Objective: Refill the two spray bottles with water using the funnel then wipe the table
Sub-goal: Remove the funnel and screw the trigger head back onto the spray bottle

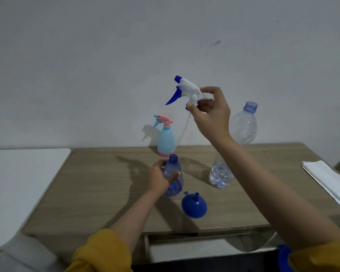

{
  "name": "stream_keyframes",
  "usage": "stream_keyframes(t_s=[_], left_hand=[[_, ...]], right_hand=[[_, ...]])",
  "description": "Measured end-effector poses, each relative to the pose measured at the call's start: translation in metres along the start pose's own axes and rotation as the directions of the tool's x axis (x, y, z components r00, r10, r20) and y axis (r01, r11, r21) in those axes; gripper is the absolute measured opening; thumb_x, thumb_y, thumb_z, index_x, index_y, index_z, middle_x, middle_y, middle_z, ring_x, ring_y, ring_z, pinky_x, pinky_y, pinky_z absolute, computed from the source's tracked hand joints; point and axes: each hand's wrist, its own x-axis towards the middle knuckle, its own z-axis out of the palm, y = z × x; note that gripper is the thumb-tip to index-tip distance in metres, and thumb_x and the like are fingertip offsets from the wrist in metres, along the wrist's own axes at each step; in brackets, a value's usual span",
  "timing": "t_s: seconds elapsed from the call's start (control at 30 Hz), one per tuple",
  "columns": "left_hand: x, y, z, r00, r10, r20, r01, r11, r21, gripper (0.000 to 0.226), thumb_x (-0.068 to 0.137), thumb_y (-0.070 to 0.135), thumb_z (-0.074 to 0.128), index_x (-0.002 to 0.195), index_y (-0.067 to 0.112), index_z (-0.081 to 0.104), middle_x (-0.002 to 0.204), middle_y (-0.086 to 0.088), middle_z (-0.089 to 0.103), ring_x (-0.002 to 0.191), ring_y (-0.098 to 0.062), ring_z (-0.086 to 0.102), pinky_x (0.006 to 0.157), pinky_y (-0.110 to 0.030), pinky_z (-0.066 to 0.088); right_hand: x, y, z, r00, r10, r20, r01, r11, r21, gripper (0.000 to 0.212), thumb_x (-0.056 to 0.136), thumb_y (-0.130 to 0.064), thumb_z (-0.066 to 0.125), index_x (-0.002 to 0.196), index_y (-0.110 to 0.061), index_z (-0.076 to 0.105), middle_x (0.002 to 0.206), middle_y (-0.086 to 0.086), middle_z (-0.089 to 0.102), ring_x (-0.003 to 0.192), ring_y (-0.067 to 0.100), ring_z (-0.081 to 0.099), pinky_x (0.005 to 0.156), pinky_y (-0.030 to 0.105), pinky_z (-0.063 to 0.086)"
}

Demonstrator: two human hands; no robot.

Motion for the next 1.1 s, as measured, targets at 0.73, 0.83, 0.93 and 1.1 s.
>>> stream_keyframes(t_s=[0.73, 0.83, 0.93, 1.1], left_hand=[[-0.003, 0.004, 0.003, 0.999, -0.015, -0.049, 0.014, 1.000, -0.020, 0.049, 0.070, 0.034, 0.079, 0.112, 0.022, 0.056, 0.102, 0.012, 0.059, 0.091, -0.004, 0.054, 0.067, -0.012, 0.039], [-0.003, 0.003, 0.003, 0.999, -0.004, -0.049, 0.003, 1.000, -0.027, 0.046, 0.071, 0.032, 0.079, 0.110, 0.022, 0.057, 0.100, 0.012, 0.059, 0.089, -0.001, 0.053, 0.065, -0.009, 0.038], [-0.004, 0.001, 0.004, 0.999, 0.021, -0.050, -0.022, 0.999, -0.031, 0.045, 0.071, 0.029, 0.080, 0.109, 0.021, 0.057, 0.102, 0.010, 0.060, 0.088, 0.001, 0.053, 0.065, -0.007, 0.040], [-0.001, -0.004, 0.005, 0.999, 0.024, -0.045, -0.025, 0.999, -0.028, 0.053, 0.070, 0.030, 0.080, 0.116, 0.019, 0.055, 0.110, 0.007, 0.060, 0.099, -0.008, 0.055, 0.072, -0.012, 0.041]], right_hand=[[-0.089, 0.094, 0.034, 0.910, 0.260, 0.323, -0.255, 0.965, -0.061, 0.043, 0.073, -0.008, 0.080, 0.101, -0.012, 0.048, 0.097, 0.007, 0.066, 0.087, 0.021, 0.070, 0.072, 0.036, 0.060], [-0.089, 0.098, 0.034, 0.897, 0.293, 0.331, -0.298, 0.954, -0.035, 0.047, 0.071, -0.009, 0.083, 0.106, -0.009, 0.051, 0.098, 0.003, 0.065, 0.090, 0.017, 0.069, 0.075, 0.030, 0.060], [-0.088, 0.104, 0.035, 0.888, 0.313, 0.336, -0.310, 0.949, -0.062, 0.053, 0.067, -0.014, 0.085, 0.111, -0.013, 0.055, 0.098, 0.005, 0.065, 0.089, 0.015, 0.066, 0.076, 0.027, 0.058], [-0.091, 0.111, 0.037, 0.836, 0.370, 0.404, -0.362, 0.927, -0.099, 0.038, 0.074, -0.015, 0.081, 0.109, -0.013, 0.065, 0.102, 0.002, 0.066, 0.096, 0.015, 0.063, 0.084, 0.028, 0.054]])
